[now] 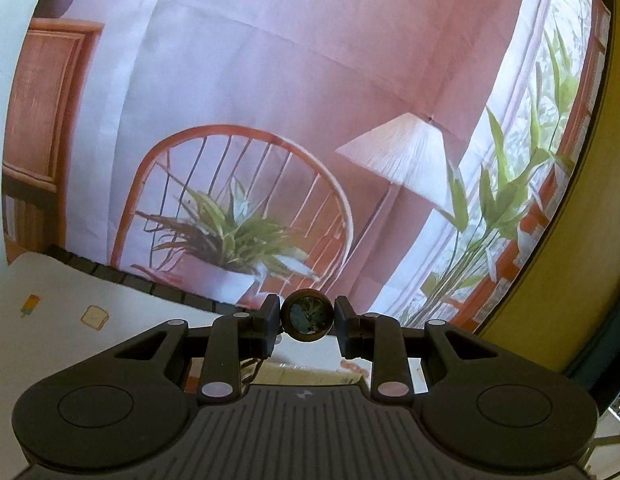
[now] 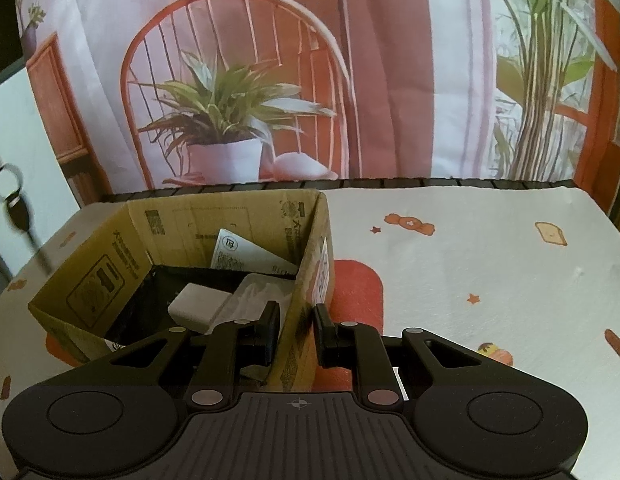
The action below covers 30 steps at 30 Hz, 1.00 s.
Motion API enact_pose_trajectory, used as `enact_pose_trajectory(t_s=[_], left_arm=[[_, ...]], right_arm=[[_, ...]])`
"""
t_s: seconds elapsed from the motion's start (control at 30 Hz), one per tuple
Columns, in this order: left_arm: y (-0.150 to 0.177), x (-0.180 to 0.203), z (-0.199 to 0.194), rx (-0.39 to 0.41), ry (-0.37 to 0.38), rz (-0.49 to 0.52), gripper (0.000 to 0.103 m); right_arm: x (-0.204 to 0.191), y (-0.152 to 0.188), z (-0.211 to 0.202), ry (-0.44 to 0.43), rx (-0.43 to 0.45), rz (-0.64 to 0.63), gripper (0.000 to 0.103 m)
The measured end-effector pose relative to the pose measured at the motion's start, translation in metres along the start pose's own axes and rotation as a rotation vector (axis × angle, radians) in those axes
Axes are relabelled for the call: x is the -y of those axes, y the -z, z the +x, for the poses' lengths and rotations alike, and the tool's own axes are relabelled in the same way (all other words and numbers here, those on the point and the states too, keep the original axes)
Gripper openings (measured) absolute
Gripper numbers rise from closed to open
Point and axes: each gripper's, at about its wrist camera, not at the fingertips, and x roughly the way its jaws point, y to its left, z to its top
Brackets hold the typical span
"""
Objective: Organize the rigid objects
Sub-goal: 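Lift the keychain with the left gripper and carry it over the box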
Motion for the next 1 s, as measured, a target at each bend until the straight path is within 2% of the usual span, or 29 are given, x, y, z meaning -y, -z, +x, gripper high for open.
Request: enact_pose_trajectory(t_s=[0.23, 0.63, 1.0], left_arm=[[-0.010, 0.006, 0.010, 0.024, 0.026, -0.010, 0.031], [0.005, 0.002, 0.058, -0.067, 0.016, -0.041, 0.031], [0.030, -0.011, 0.083, -0.173, -0.017, -0.078, 0.031]], right_arm=[[0.002, 0.003, 0.001, -0.004, 0.025, 0.015, 0.017], [0.003, 0.004, -0.001, -0.003, 0.029, 0.019, 0.017], [0.003, 0.005, -0.001, -0.005, 0.052, 0.026, 0.017]])
